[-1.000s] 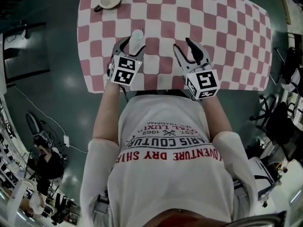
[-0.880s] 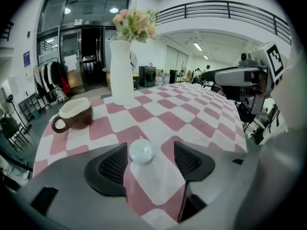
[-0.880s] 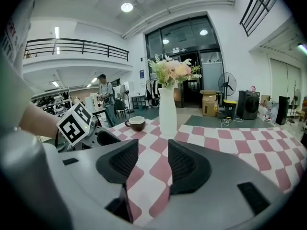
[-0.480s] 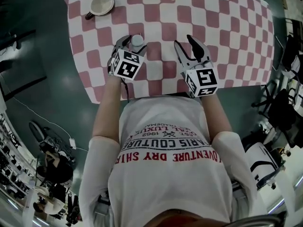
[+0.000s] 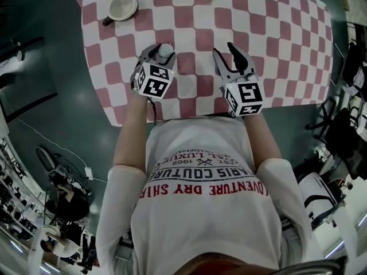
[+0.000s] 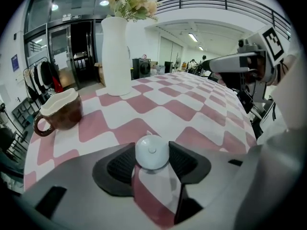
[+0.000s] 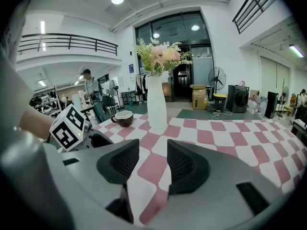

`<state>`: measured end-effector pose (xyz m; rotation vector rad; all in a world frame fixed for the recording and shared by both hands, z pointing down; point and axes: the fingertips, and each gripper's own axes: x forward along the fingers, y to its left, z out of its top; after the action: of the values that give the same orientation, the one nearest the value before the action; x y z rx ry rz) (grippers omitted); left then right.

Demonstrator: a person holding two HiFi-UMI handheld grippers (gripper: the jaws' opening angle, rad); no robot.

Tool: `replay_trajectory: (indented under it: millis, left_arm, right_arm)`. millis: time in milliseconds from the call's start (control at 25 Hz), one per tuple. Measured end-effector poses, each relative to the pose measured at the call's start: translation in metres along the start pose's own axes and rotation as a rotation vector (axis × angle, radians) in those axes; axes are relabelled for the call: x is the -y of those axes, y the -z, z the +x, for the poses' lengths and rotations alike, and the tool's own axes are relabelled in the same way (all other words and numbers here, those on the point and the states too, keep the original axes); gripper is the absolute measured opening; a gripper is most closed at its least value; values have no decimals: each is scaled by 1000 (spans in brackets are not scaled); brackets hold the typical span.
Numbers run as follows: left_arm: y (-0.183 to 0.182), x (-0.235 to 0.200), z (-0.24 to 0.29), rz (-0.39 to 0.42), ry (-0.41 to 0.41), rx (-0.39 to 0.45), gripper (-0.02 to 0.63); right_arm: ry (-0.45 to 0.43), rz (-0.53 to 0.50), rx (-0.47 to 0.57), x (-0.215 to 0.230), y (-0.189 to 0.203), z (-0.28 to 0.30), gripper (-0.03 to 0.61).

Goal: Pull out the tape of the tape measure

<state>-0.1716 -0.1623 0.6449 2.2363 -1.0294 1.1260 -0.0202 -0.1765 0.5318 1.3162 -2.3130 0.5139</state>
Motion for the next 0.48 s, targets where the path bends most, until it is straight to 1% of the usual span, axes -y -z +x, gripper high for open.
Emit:
replay_trajectory:
  millis: [200,360,480]
  left_arm:
    - [2,1,-1,9,7,-1,233]
    - [-3,6,-3,57,18,-6,232]
    - [-20,14,-12,90,24,20,232]
  right_arm:
    - [-30,-6,-13,3,1,0,196]
    - [-52,-20,-6,8,-5,-2,196]
    - [-75,-36,-6,12,-7,-7,196]
